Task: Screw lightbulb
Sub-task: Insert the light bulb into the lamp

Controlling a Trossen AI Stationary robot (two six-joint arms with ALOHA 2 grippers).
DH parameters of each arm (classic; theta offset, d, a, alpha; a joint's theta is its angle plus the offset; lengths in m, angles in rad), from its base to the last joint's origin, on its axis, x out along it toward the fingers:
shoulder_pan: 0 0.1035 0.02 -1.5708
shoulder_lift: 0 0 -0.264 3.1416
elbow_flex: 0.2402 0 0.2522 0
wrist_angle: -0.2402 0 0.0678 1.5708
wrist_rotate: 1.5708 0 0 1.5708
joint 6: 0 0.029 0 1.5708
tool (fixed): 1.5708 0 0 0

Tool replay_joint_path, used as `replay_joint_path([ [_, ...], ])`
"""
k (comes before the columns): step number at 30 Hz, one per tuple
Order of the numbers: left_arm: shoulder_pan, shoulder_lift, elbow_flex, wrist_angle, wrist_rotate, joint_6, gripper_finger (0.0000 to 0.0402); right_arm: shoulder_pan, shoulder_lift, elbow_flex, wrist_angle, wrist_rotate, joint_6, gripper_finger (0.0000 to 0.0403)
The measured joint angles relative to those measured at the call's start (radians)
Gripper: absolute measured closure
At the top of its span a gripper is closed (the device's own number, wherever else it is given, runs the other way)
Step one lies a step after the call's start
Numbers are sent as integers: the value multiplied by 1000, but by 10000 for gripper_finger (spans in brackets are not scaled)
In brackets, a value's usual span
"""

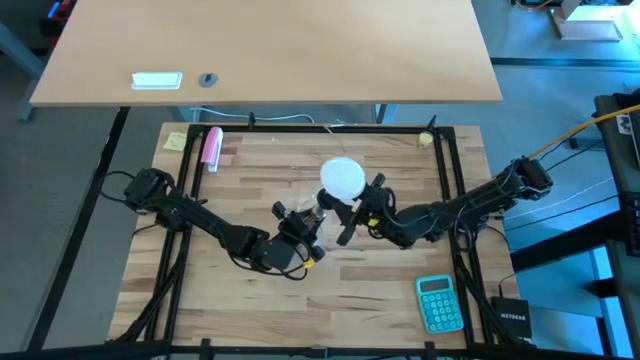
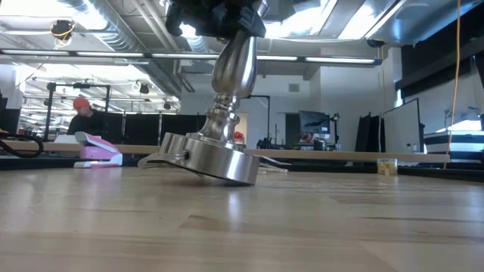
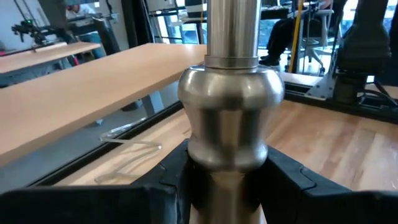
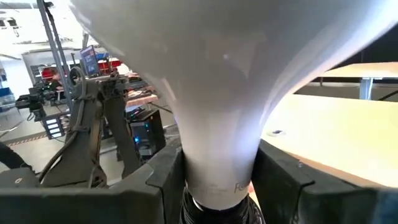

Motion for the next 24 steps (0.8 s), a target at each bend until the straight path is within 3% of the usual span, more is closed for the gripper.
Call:
replay_joint_path([
  [5,0,0,0,-13,21,4,277,1,1,-2,26,-24,-75,246],
  [8,-4,-35,1,-99,90,25,222,2,2,3,16,-68,-77,246],
  [11,-6,-103,10,-204,174,-27,159,0,5,6,17,-99,-77,246],
  [14,-7,-168,9,-357,274,-110,122,0,5,6,19,-111,-78,246],
  [18,0,-229,-3,-507,442,-122,110,0,5,5,18,-116,-77,246],
  [24,94,-277,-104,-440,655,17,123,0,4,5,18,-130,-78,246],
])
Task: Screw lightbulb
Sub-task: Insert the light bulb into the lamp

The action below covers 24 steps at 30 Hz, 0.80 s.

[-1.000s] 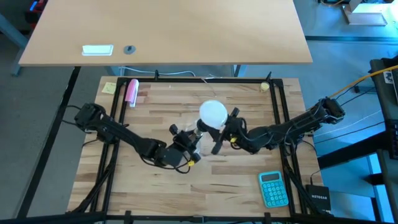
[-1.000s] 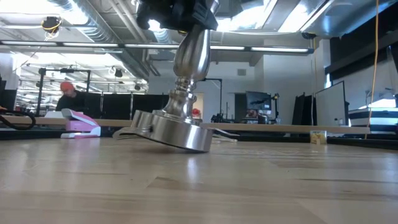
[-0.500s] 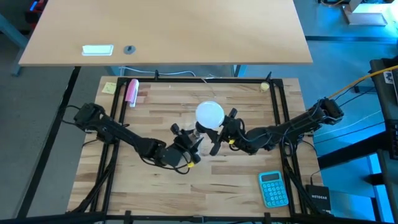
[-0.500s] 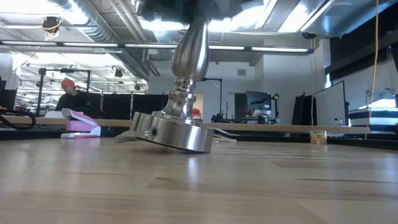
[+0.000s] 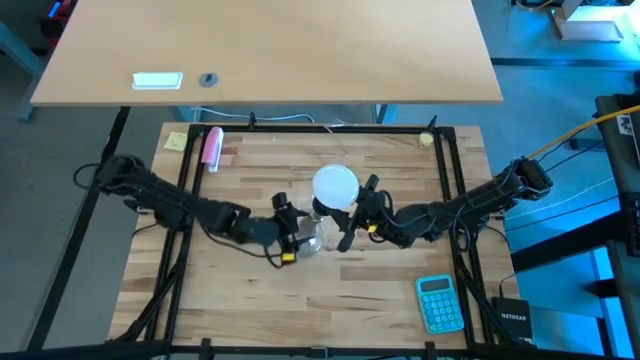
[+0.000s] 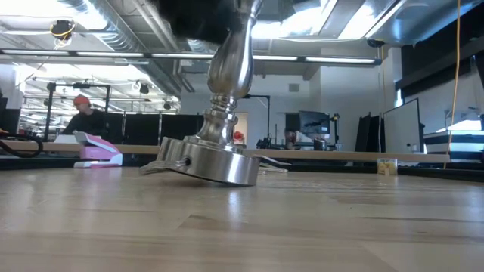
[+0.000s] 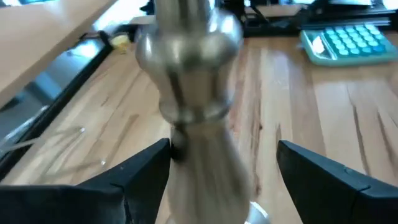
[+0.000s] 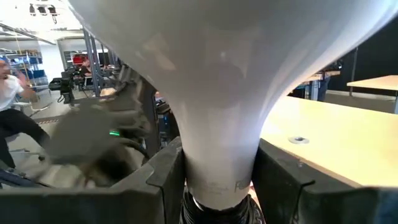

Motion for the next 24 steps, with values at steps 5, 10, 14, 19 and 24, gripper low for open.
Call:
replay_joint_path([
  [5,131,-53,-116,215,324,86,139,0,0,0,0,-3,0,246],
  [10,232,-45,-176,395,608,145,147,0,0,0,0,-22,-1,246],
  [14,284,-44,-181,401,752,182,156,0,0,0,0,-26,-1,246],
  [19,309,-42,-181,412,790,196,218,0,0,0,1,-35,-20,246],
  [24,322,-22,-180,424,800,200,284,0,0,0,0,-39,-26,246],
])
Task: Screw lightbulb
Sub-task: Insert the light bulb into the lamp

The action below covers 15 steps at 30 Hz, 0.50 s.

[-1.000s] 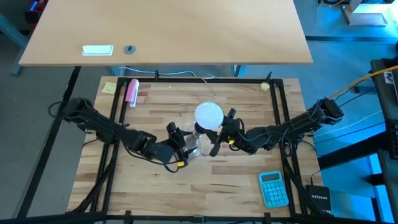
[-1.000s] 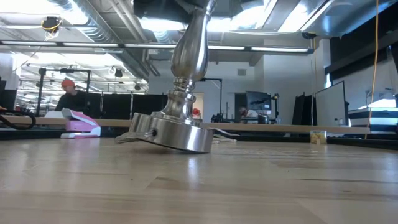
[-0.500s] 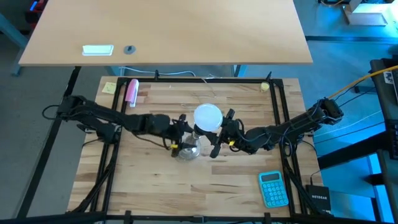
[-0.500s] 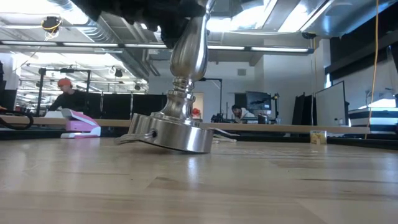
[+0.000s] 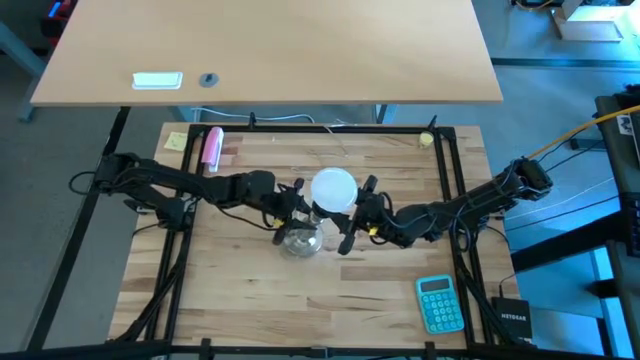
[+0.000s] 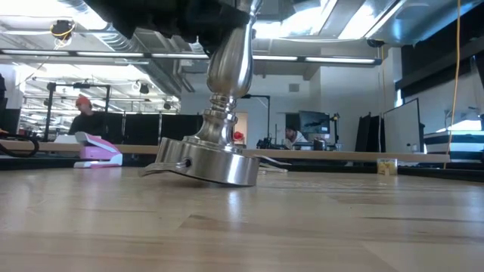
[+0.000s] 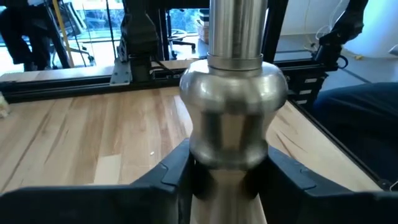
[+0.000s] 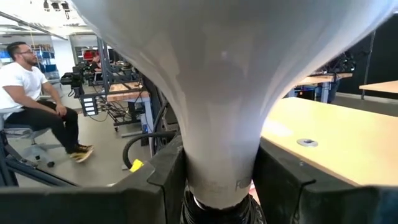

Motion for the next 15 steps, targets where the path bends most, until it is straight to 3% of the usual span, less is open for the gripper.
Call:
replay_joint_path([
  [3,-15,-6,0,-5,-59,-11,284,0,0,0,2,-3,-10,246],
  [8,-95,-33,22,-67,-279,-53,284,12,3,36,-14,16,-68,246],
  [15,-271,-14,71,-85,-779,-80,284,16,5,97,-95,108,-70,246],
])
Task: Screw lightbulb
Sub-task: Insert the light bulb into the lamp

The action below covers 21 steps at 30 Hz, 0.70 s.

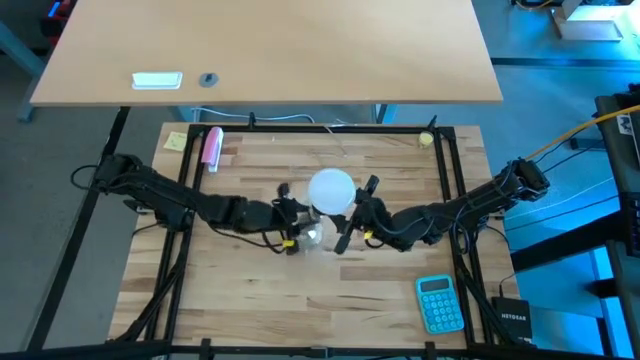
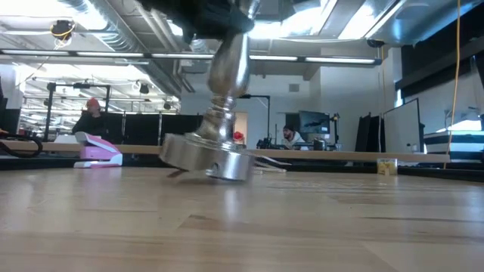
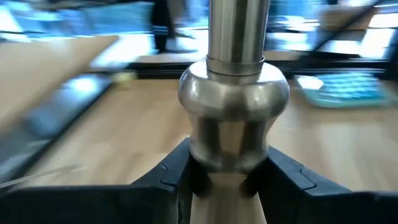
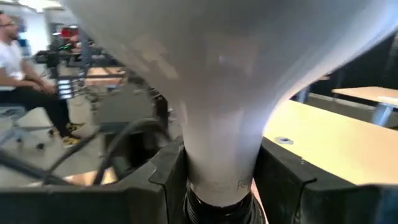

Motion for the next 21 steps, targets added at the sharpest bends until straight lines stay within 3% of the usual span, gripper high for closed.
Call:
replay_joint_path([
  [3,-57,8,10,6,-159,-45,284,-1,-2,1,-3,40,48,246],
  [11,-118,124,17,163,-320,-144,284,-26,7,-1,26,73,56,246],
  [21,-112,176,32,216,-335,-137,283,-38,10,0,15,43,42,246],
])
